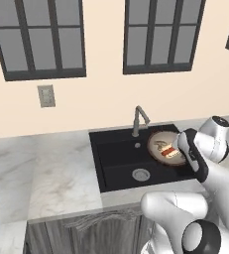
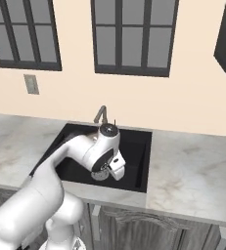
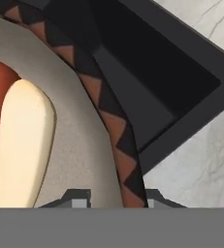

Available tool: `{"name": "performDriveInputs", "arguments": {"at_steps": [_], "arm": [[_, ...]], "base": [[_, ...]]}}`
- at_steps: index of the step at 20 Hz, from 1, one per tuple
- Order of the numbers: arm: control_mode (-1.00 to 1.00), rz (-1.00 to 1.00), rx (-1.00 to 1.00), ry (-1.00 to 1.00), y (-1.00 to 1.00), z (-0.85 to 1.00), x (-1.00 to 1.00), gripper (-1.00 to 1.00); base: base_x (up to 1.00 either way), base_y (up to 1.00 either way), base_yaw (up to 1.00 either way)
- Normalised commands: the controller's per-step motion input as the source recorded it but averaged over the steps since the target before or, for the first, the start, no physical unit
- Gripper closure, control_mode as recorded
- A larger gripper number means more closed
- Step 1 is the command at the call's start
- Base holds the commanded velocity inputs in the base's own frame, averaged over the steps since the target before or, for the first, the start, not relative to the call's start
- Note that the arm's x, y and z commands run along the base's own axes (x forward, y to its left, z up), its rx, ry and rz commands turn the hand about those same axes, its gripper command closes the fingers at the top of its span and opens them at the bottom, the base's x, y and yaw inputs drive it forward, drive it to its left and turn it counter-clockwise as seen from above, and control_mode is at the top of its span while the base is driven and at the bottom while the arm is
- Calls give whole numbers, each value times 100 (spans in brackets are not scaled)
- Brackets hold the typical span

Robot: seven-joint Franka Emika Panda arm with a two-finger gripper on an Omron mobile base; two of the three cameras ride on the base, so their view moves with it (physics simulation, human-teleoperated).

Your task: Dump the mushroom and hot dog from the bowl so the bowl can be washed. Place the bowl in the sink after clearing the leftovers.

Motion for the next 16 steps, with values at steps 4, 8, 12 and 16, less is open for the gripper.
{"name": "performDriveInputs", "arguments": {"at_steps": [4, 8, 12, 16], "arm": [[-100, 0, -10, 13, 0, -19, 34, 100], [-100, 1, -17, 7, 0, -50, 0, 100], [-100, 5, -20, 10, 13, -55, 0, 100], [-100, 5, -18, 12, 36, -24, 0, 100]], "base": [[0, 0, 0], [0, 0, 0], [0, 0, 0], [0, 0, 0]]}}
